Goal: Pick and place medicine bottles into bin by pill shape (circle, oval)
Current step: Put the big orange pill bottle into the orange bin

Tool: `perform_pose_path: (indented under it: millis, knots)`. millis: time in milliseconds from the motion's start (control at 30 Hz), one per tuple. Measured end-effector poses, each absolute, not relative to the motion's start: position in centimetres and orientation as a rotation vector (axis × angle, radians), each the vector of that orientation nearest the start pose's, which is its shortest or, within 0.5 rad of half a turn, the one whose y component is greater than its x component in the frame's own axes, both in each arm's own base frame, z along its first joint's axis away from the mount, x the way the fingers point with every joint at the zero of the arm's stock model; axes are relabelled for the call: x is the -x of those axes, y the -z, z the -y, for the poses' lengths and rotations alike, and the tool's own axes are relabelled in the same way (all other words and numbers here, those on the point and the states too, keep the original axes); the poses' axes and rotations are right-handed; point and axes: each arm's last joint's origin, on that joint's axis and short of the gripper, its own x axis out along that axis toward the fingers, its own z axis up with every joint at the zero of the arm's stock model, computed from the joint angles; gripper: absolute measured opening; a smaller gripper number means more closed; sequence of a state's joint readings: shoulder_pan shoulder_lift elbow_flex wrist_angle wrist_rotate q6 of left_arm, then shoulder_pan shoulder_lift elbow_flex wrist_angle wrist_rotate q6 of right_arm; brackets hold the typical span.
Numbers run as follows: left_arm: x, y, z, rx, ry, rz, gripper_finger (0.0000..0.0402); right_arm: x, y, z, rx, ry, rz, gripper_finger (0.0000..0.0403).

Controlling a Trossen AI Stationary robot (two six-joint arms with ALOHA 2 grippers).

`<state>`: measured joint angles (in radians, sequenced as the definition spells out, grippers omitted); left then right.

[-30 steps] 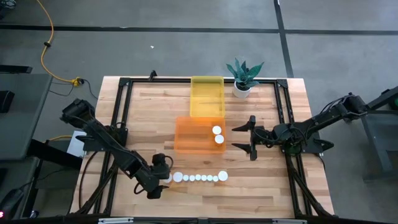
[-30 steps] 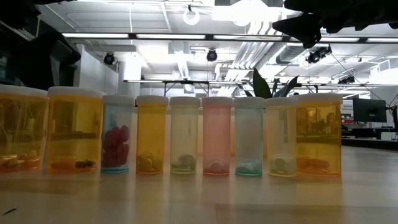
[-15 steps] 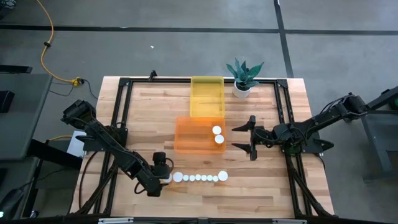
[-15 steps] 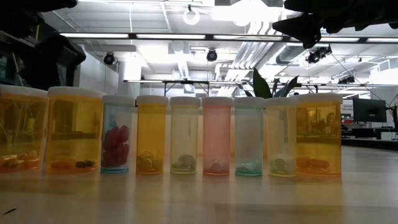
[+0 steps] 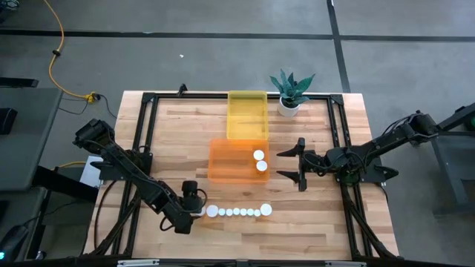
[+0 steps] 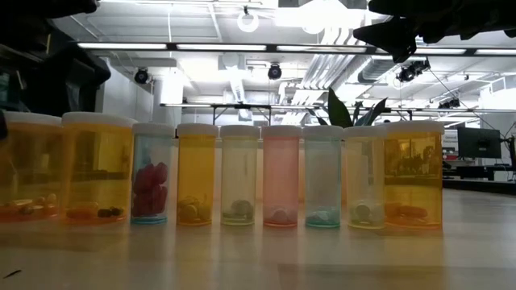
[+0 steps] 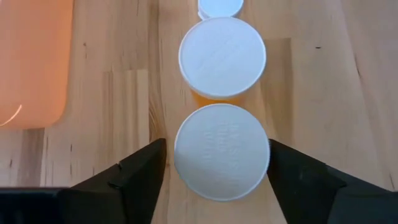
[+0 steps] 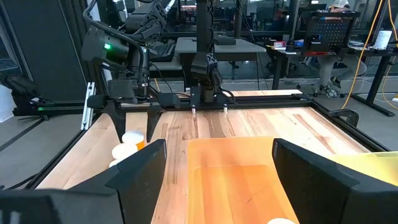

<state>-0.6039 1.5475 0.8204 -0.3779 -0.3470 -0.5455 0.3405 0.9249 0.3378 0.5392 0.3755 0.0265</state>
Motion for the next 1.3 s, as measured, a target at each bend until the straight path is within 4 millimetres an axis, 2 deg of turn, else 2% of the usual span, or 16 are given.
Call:
perform_pose_path:
  millis: [300,533,667,767,867,1000,1067,1200,1300]
  knots:
    - [-23.6,-16.5,15.0,-0.007,-0.044,-0.997,0.0205,-18.5,-22.4,-5.4,-0.010,0.035,-0.044,0.0287]
    - [-23.1,-17.7,14.7,0.004,-0.036,-0.983,0.0197,-18.5,-22.4,-5.4,-0.010,0.035,-0.045,0.0287]
    - [-22.1,-20.5,14.0,-0.025,-0.064,-0.999,0.0197,-18.5,-22.4,-5.4,-0.008,0.035,-0.048,0.0287]
    - [-21.4,-23.6,13.1,-0.093,-0.138,-0.965,0.0196,-18.5,-22.4,-5.4,-0.009,0.036,-0.047,0.0287]
    - [-21.6,-26.8,11.9,-0.178,-0.223,-0.869,0.0196,-18.5,-22.4,-5.4,-0.009,0.036,-0.045,0.0287]
    - [-23.4,-29.9,9.5,-0.208,-0.258,-0.776,0.0196,-18.5,-22.4,-5.4,-0.009,0.036,-0.042,0.0287]
    - [-24.8,-30.1,8.0,-0.217,-0.252,-0.766,0.0196,-18.5,-22.4,-5.4,-0.006,0.038,-0.042,0.0287]
    - [-28.1,-28.9,4.8,-0.217,-0.225,-0.783,0.0196,-18.5,-22.4,-5.4,-0.005,0.043,-0.044,0.0287]
    - [-30.6,-26.9,2.4,-0.199,-0.213,-0.818,0.0196,-18.5,-22.4,-5.4,-0.003,0.043,-0.043,0.0287]
